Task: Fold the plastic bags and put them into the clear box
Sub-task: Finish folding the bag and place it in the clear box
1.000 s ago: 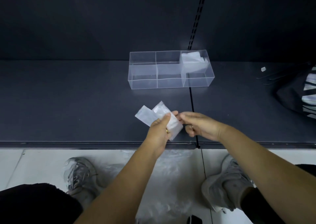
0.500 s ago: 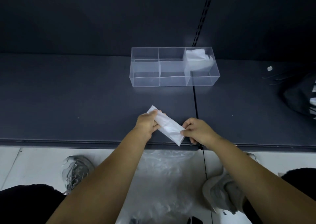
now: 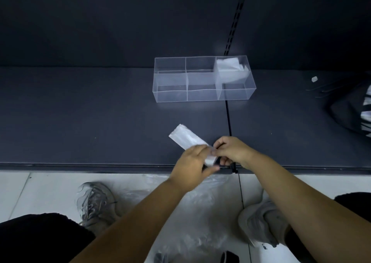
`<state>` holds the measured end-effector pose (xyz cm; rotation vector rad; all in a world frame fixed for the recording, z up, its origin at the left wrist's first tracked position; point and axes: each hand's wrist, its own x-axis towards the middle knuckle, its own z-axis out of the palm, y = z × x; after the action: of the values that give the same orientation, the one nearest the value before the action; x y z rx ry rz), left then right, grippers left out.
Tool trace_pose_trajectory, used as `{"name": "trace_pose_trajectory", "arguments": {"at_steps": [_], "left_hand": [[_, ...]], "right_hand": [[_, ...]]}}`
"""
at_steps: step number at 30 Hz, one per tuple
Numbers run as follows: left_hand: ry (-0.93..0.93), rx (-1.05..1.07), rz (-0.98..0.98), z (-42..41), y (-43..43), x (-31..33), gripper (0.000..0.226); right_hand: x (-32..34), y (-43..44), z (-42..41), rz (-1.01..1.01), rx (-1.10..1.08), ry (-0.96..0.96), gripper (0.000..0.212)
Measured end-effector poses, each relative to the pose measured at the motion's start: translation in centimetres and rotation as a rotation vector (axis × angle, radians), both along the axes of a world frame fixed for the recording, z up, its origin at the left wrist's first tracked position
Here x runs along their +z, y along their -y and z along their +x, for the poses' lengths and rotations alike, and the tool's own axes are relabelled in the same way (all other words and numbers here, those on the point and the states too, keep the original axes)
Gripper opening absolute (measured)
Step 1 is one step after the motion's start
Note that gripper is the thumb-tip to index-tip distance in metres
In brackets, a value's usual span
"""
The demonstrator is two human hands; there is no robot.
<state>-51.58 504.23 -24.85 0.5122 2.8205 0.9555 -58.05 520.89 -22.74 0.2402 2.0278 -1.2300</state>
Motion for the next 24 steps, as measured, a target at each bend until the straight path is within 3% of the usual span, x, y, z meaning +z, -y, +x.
{"name": "trace_pose_trajectory", "arguments": {"at_steps": [3,7,10,13,16,24], "left_hand": [[-0.009,0.016,-0.064,0.8,0.2,-1.6,0.070],[-0.078,0.182,0.028,0.3,-0.1,-0.9,0.042],[-0.069,0.308,0.085,-0.2,0.3,0.1,0.027],[0.047,0.406,0.126,-1.3,0.9,0.4,0.027],[0.236,0.525,0.308,-2.7,1.6,0.3,0.031],[0.530,0.721,0.705,-5.3,2.9,0.3,0.030]], "right_hand": [[0.8,0.0,-0.2,-0.055,-0.034,0.070,0.015],[2.5,0.4,-0.7,-0.242,-0.145,0.188,0.011],[3.6,1.0,-1.3,-0.235,-0.158,0.129,0.014],[3.4,1.3,-1.9,-0.074,-0.167,-0.125,0.027],[2.2,2.1,-1.4,-0.130,-0.089,-0.132,0.039],[-1.0,5.0,-1.0,-0.069,-0.252,-0.219,0.014]]}}
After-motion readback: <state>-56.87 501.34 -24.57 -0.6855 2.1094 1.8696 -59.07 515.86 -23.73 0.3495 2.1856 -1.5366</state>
